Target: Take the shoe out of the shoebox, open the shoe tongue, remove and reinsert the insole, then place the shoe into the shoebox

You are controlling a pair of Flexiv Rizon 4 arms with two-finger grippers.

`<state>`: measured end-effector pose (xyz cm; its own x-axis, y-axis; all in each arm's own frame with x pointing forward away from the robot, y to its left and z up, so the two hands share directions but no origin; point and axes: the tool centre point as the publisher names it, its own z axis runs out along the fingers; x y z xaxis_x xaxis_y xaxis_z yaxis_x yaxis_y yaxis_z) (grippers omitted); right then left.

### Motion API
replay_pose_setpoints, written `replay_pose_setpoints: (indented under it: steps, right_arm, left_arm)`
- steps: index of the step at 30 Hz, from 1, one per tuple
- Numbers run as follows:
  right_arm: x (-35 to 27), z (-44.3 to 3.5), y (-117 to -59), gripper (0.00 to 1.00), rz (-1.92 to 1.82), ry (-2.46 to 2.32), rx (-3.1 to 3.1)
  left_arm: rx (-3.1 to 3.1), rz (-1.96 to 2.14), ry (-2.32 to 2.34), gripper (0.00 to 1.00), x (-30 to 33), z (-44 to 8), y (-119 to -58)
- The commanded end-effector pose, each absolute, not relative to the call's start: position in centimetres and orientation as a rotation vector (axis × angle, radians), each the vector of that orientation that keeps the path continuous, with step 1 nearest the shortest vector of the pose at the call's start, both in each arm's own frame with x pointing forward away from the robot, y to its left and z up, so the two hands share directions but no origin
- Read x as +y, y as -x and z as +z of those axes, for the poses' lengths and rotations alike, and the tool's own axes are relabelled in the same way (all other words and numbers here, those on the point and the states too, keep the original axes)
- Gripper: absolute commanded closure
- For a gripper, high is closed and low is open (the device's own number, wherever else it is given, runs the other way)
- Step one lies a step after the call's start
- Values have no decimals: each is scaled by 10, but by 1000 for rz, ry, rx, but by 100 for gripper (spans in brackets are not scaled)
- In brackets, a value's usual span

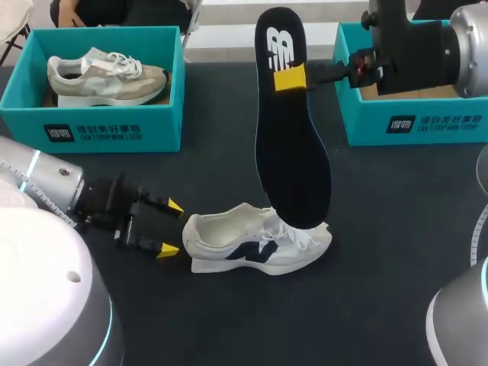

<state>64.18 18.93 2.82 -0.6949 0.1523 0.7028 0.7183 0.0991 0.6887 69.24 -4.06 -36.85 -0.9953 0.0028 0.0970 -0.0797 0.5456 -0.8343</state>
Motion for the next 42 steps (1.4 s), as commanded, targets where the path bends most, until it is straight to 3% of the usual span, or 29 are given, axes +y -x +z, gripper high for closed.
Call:
replay_pose_setpoints:
  steps: [1, 13, 23, 42]
  right_arm:
    - [194, 28, -644, 100, -1630, 848, -1924]
    - [194, 28, -644, 100, -1630, 848, -1924]
    - [194, 28, -644, 100, -1630, 848, -1924]
    - [194, 28, -644, 100, -1630, 848, -1924]
  left_arm:
    - [-2664, 1445, -96, 0, -45, -365, -692]
    - [-2712, 1308, -146, 0, -44, -333, -698]
    - [-2989, 821, -236, 0, -55, -315, -703]
    - [-3078, 304, -154, 0, -71, -282, -714]
